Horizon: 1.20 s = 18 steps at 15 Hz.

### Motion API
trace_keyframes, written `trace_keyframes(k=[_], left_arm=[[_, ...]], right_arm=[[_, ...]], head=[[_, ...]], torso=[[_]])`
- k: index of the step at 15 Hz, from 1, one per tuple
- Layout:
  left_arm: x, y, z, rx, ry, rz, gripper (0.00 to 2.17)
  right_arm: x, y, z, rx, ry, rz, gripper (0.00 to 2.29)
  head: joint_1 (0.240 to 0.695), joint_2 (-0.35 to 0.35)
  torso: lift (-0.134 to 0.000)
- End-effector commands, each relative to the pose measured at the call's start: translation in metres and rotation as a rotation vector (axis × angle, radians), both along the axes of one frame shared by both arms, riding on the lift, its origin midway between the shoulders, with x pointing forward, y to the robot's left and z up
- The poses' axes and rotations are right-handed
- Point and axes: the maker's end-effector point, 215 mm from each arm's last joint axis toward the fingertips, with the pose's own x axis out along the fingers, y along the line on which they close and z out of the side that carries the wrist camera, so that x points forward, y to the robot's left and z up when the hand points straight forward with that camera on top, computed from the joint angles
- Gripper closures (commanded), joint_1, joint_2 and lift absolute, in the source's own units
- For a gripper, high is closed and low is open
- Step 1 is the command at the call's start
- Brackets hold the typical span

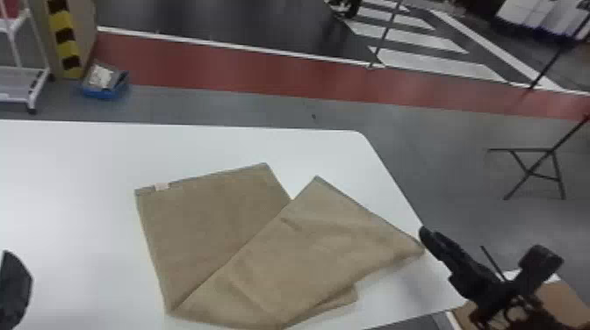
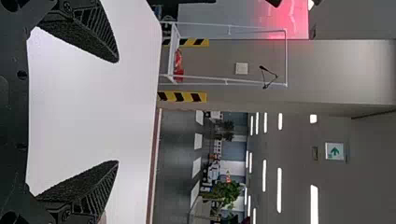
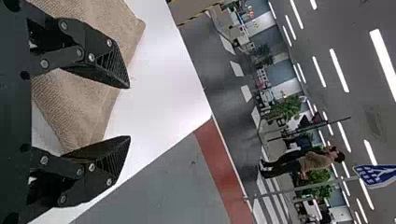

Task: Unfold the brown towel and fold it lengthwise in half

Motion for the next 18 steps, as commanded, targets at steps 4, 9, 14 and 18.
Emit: trace_keyframes(k=[4, 9, 14, 18], left_arm=[[-0.003, -0.001, 0.0, -0.001, 0.003, -0.002, 0.11], [-0.008, 0.0, 0.002, 0.001, 0.001, -0.002, 0.11], [-0.01, -0.002, 0.003, -0.001, -0.003, -0.005, 0.11], [-0.012, -0.003, 0.005, -0.002, -0.007, -0.003, 0.11]], right_arm=[[0.036, 0.026, 0.023, -0.047, -0.014, 0.094, 0.08], [0.098, 0.072, 0.044, -0.287, -0.004, 0.296, 0.1], [0.156, 0.093, 0.086, -0.669, 0.029, 0.451, 0.12], [0.197, 0.117, 0.087, -0.932, 0.092, 0.641, 0.12]], head=[[0.695, -0.349], [0.695, -0.276], [0.695, -0.218], [0.695, -0.185]], torso=[[-0.123], [-0.123], [-0.123], [-0.123]])
